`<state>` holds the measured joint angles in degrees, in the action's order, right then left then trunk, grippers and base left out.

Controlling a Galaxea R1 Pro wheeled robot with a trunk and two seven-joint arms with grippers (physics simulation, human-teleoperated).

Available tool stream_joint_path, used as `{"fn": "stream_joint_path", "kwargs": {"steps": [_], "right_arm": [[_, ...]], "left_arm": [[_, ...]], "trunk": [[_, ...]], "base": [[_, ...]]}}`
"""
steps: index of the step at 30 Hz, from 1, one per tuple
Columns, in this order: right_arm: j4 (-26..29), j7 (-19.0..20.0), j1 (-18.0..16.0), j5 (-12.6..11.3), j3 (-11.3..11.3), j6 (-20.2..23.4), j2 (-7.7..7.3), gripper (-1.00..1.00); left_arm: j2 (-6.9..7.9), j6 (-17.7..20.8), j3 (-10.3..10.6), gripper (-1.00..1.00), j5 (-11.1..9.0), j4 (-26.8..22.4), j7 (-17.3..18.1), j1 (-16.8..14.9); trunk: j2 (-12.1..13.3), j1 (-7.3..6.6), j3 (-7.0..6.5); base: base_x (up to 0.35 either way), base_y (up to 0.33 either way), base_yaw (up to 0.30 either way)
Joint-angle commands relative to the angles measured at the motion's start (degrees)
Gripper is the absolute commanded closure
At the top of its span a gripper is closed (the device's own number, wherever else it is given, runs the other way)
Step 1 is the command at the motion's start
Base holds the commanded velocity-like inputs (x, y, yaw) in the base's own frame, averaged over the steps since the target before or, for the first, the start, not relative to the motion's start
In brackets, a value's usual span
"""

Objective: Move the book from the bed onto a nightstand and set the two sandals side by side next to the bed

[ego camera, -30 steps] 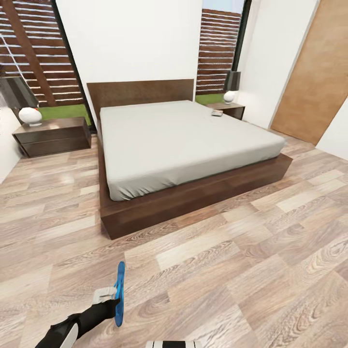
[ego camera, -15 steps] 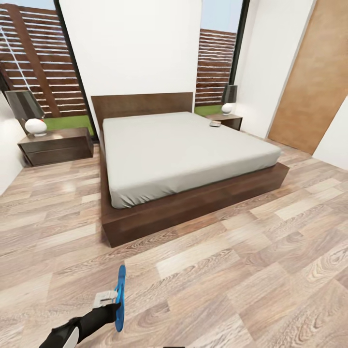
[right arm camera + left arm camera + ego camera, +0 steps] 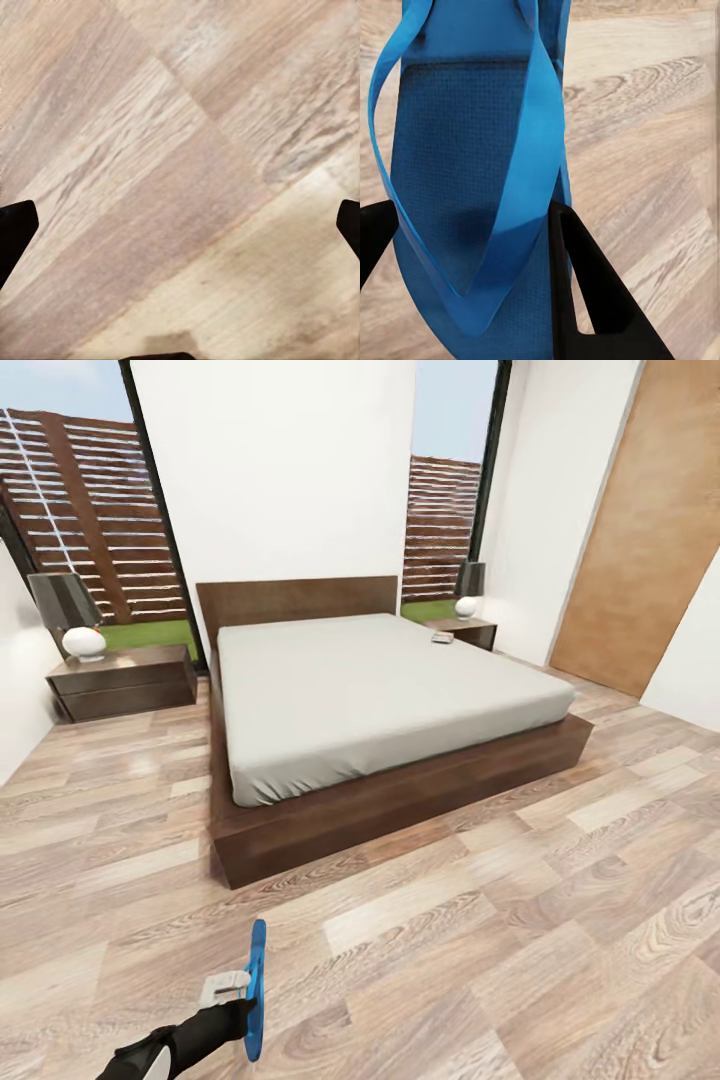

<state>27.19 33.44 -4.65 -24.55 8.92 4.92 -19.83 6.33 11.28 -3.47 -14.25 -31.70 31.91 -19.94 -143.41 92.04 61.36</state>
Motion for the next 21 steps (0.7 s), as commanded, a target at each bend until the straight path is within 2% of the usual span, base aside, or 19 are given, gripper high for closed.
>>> {"fn": "stream_joint_path", "kwargs": {"steps": [1, 14, 21], "right_arm": [[0.0, 0.3, 0.0, -0.3, 0.2, 0.5, -0.01, -1.00], [0.1, 0.5, 0.0, 0.1, 0.5, 0.4, -0.03, -1.00], [0.1, 0.7, 0.0, 0.0, 0.6, 0.4, -0.03, -1.00]], "left_arm": [[-0.02, 0.5, -0.1, 1.00, -0.3, 0.0, 0.1, 0.0], [-0.07, 0.5, -0.1, 1.00, -0.3, 0.1, 0.2, 0.0], [-0.07, 0.5, -0.1, 1.00, -0.3, 0.1, 0.2, 0.0]], "trunk": [[0.0, -0.04, -0.18], [0.2, -0.37, -3.06], [3.0, -1.91, -4.32]], "base": [[0.000, 0.000, 0.000], [0.000, 0.000, 0.000], [0.000, 0.000, 0.000]]}}
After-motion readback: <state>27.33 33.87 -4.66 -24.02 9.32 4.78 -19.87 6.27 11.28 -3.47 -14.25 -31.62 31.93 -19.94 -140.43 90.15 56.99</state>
